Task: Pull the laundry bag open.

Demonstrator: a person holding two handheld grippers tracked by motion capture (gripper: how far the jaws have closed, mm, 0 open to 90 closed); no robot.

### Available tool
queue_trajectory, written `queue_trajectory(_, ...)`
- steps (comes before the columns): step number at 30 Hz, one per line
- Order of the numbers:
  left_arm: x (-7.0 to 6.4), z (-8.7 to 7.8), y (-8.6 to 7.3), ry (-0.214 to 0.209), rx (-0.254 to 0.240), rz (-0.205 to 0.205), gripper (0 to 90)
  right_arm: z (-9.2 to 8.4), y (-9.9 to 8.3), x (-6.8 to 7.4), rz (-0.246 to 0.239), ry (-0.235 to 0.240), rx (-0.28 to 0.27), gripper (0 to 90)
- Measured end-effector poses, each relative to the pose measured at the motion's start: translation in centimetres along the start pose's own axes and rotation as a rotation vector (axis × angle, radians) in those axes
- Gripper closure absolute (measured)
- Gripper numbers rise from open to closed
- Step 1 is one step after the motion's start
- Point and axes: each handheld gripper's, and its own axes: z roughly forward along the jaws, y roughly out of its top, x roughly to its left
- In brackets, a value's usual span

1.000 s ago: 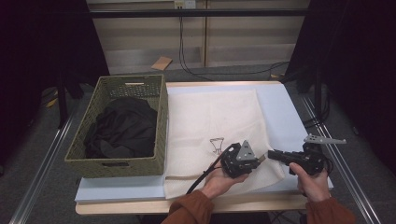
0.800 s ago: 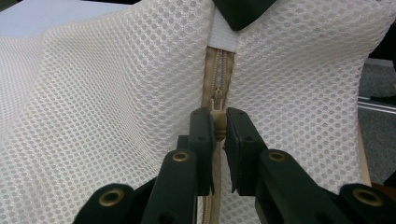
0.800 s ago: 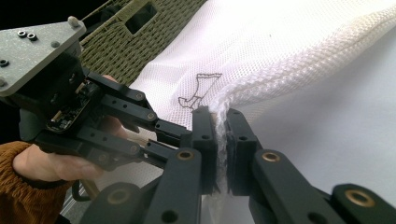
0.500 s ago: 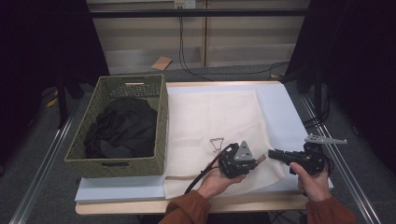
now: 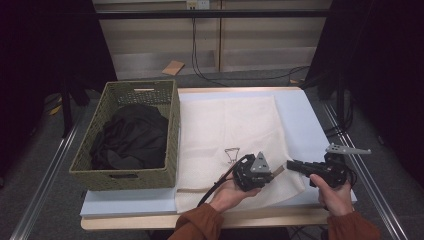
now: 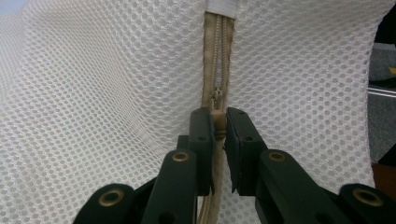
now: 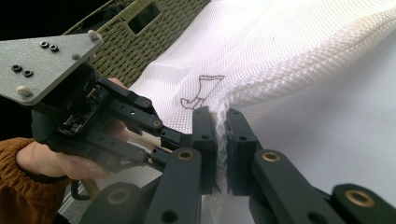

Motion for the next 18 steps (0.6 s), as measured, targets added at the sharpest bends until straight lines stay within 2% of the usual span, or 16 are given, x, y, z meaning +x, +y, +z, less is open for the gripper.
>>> queue_trajectory(4,0.09,-0.16,-0.04,-0.009,0.012,-0.002,81.6,-0.06,0.07,-0.01,0.004,0.000,-0.001,84.7)
queue_trajectory(5,-0.04,-0.20,-0.01,-0.001,0.015,-0.002,81.6,-0.01,0.06,-0.01,0.004,0.000,0.001,84.7)
queue_trajectory(6,0.02,-0.35,0.06,0.005,0.038,0.024,81.6,0.01,0.04,-0.02,0.004,-0.001,0.002,84.8)
queue_trajectory(9,0.17,-0.25,-0.14,0.003,0.035,0.005,81.6,-0.05,0.10,-0.08,0.004,-0.002,-0.002,84.8)
queue_trajectory(13,0.24,-0.09,-0.25,-0.011,0.052,0.019,81.6,0.07,0.05,0.03,0.002,0.001,0.000,84.8)
queue_trajectory(18,0.34,-0.21,-0.36,-0.015,0.052,0.013,81.5,0.02,0.05,-0.05,0.008,-0.002,0.000,84.7)
